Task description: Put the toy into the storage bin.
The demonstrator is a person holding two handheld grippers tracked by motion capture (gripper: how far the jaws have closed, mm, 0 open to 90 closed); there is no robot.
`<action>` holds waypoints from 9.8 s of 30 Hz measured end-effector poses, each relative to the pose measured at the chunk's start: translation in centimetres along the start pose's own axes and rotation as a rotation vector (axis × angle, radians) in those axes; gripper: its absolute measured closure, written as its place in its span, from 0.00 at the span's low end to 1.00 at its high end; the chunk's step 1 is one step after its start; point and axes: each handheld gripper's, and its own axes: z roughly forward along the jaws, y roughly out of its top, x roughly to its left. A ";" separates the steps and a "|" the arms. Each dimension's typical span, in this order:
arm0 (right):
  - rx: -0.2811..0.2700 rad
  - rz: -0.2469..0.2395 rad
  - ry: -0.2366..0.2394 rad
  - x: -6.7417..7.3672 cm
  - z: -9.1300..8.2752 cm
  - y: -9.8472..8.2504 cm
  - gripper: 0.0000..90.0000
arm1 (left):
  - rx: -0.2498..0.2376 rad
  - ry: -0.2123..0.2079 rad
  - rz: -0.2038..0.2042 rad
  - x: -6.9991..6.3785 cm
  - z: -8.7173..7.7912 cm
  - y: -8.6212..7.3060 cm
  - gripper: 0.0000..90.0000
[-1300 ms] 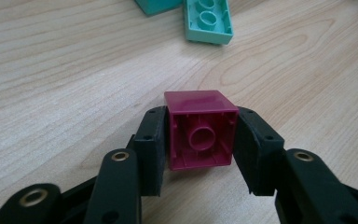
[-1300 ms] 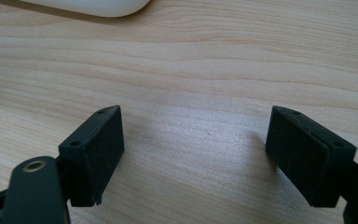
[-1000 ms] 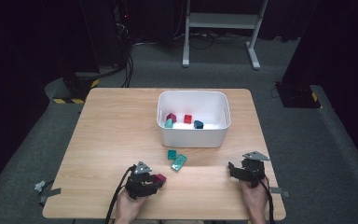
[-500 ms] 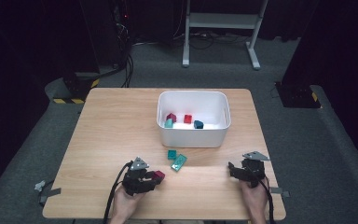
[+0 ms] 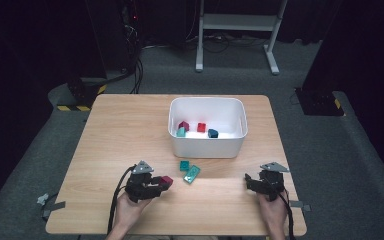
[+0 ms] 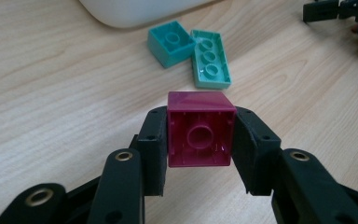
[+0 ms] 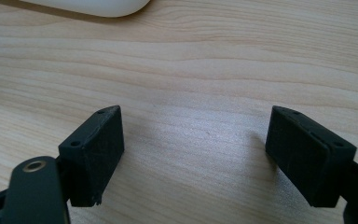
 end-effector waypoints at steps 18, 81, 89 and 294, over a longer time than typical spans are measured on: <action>0.000 0.000 0.000 0.0 0.0 0.0 0.21 | -0.050 0.048 0.053 1.6 -3.5 5.0 0.65; 0.000 0.000 0.001 0.0 0.0 0.0 0.21 | -0.045 0.028 0.089 3.0 2.0 19.6 0.64; 0.000 0.000 0.001 0.0 0.0 0.0 0.21 | -0.008 0.047 0.095 3.2 3.2 19.5 0.64; 0.000 0.000 0.001 0.0 0.0 0.0 0.21 | -0.072 0.001 0.101 2.0 -1.9 11.2 0.65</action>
